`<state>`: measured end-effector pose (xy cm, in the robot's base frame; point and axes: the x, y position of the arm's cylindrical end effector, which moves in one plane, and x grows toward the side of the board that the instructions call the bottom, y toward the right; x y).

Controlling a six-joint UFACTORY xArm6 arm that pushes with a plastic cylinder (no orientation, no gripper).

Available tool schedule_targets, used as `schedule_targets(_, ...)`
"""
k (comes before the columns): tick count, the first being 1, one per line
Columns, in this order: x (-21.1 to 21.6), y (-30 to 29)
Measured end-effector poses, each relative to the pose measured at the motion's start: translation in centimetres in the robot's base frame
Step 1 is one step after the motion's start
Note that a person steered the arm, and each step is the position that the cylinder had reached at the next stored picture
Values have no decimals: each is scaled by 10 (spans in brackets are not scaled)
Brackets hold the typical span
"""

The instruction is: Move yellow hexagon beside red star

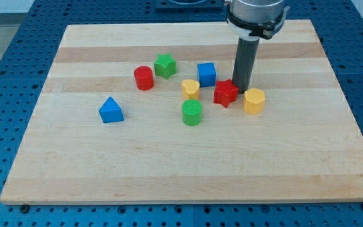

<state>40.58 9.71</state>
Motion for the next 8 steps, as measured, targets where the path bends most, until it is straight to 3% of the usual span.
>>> schedule_targets(5,0,54)
schedule_targets(8,48,52)
